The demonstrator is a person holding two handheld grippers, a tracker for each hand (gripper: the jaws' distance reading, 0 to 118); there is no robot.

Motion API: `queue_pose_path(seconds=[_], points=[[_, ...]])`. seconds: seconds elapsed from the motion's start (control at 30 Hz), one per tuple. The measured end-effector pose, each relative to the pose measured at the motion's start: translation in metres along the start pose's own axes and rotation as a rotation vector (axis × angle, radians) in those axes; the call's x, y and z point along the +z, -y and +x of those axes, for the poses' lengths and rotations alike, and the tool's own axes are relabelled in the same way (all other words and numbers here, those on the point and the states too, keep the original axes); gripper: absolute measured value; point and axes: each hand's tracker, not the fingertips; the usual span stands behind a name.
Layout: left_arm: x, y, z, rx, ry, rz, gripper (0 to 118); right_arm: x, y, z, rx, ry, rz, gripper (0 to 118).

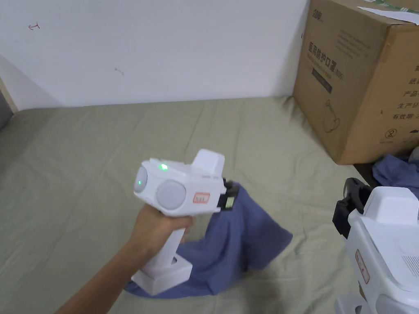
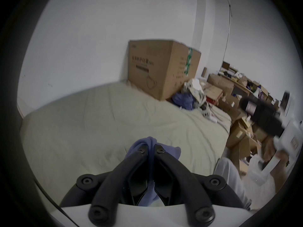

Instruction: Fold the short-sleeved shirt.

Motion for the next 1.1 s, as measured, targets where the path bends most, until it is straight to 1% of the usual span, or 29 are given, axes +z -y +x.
queue_pose_path(seconds=[0.07,0.13,0.3,0.37,0.47,0.53,0.57,0.6,0.67,0.7,0.73,0.83,1.0,1.1], points=[[-0.02,0.026,-0.004,0.017,-0.001,-0.082,2,-0.001,0.006,0.001,-0.001,0.003,-0.011,0],[-0.037,0.053,-0.009,0.035,-0.033,-0.145,2,-0.003,0.01,0.002,-0.004,0.002,-0.025,0],[-0.081,0.111,-0.027,0.043,-0.151,-0.327,2,-0.004,0.02,-0.002,-0.004,-0.009,-0.053,0],[-0.092,0.127,-0.034,0.064,-0.182,-0.363,2,-0.003,0.022,-0.004,0.002,-0.016,-0.06,0],[-0.099,0.138,-0.04,0.126,-0.193,-0.363,4,-0.002,0.023,-0.005,-0.001,-0.022,-0.068,0],[-0.09,0.133,-0.037,0.169,-0.178,-0.323,21,-0.002,0.023,-0.007,0.0,-0.025,-0.068,0],[-0.084,0.13,-0.036,0.185,-0.179,-0.308,35,-0.001,0.022,-0.007,0.005,-0.026,-0.067,0],[-0.079,0.126,-0.036,0.194,-0.186,-0.294,60,-0.001,0.02,-0.008,0.008,-0.027,-0.066,0],[-0.064,0.117,-0.036,0.232,-0.213,-0.243,94,0.0,0.018,-0.009,0.011,-0.03,-0.058,0],[-0.054,0.111,-0.036,0.243,-0.222,-0.203,107,0.001,0.016,-0.01,0.011,-0.031,-0.056,0],[-0.044,0.106,-0.036,0.251,-0.227,-0.155,109,0.001,0.014,-0.011,0.01,-0.033,-0.051,0],[-0.002,0.085,-0.032,0.246,-0.258,0.01,109,0.002,0.006,-0.013,0.009,-0.039,-0.031,0],[0.065,0.06,-0.026,0.213,-0.384,0.276,109,0.005,-0.008,-0.019,0.013,-0.054,0.006,0],[0.095,0.053,-0.026,0.162,-0.464,0.395,109,0.006,-0.016,-0.022,0.013,-0.062,0.027,0]])
